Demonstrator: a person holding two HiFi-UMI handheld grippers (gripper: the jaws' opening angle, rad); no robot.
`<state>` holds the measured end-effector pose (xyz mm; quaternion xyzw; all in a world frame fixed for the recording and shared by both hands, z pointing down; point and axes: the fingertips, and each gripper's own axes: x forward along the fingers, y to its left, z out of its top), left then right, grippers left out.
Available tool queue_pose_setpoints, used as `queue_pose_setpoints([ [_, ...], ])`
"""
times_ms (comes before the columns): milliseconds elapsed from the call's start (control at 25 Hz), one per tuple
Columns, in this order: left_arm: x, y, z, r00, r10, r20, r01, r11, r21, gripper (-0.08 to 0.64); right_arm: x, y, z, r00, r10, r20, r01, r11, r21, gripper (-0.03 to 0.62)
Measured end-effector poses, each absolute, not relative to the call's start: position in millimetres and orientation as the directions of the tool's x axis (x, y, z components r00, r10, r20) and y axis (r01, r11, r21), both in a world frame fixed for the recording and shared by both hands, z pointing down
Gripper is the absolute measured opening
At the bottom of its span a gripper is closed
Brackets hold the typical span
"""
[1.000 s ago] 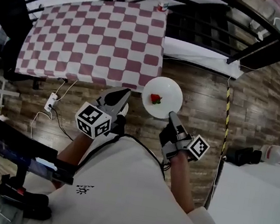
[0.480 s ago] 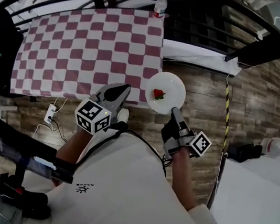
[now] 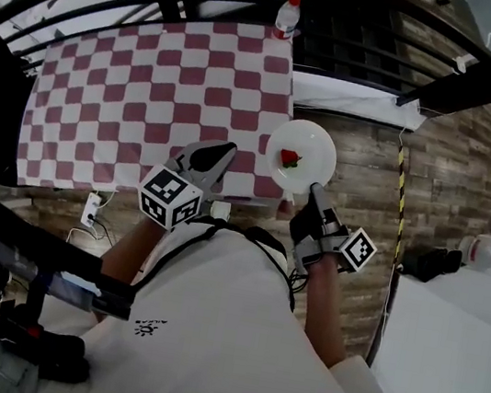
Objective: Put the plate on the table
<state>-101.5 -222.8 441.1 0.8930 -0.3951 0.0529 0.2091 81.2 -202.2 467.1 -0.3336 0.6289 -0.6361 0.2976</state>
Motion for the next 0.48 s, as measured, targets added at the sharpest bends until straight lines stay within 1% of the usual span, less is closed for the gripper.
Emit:
queue_pose_setpoints([
  [200,-107.7,-237.7,443.9,0.685,-0.680,0.261,-0.725,-0.600,0.339,0.002,73.1,-219.2,465.1,-0.603,-0.797,0.043,-0.038,-0.025,-0.999,0.015],
  [480,-107.4,-243.7,452.9,0.660,-0.698,0.276,-0.745,-0.564,0.355,0.002,72.1,-239.6,469.9,-0.637,-0.770,0.048,-0.041,-0.028,-0.999,0.015],
])
